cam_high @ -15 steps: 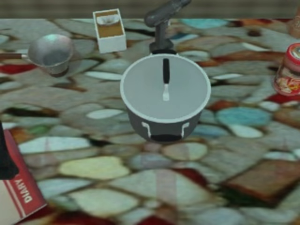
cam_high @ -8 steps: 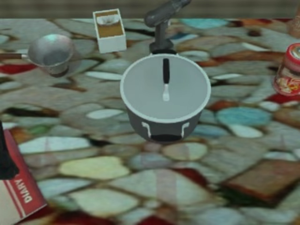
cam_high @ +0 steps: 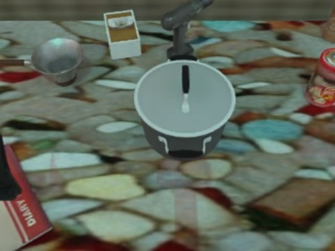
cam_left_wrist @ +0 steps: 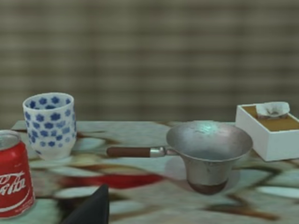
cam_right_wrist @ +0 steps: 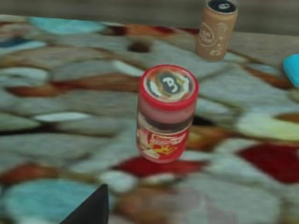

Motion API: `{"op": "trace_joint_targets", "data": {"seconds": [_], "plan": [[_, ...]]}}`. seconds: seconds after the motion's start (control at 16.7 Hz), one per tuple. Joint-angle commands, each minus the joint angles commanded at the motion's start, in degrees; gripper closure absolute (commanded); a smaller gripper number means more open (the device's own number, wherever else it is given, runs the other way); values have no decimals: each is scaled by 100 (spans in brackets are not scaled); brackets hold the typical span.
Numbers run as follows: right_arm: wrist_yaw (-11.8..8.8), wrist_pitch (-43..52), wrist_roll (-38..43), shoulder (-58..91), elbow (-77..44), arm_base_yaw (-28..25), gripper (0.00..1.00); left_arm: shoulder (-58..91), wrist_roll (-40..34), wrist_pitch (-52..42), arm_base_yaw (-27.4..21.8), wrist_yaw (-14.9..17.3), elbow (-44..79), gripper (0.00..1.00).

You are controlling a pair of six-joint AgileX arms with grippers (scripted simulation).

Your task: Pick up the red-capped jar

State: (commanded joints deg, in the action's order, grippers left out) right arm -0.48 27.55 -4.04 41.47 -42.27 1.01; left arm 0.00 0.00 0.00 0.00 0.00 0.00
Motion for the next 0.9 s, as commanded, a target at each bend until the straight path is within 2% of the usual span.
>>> {"op": "trace_joint_targets", "data": {"seconds": [0.36, 0.9], "plan": [[49, 2181, -489, 3519, -3397, 113, 0, 0, 0, 0, 0, 0, 0, 0], [-98, 4834, -1361, 8408, -8158, -16, 0, 0, 0, 0, 0, 0, 0, 0]]}}
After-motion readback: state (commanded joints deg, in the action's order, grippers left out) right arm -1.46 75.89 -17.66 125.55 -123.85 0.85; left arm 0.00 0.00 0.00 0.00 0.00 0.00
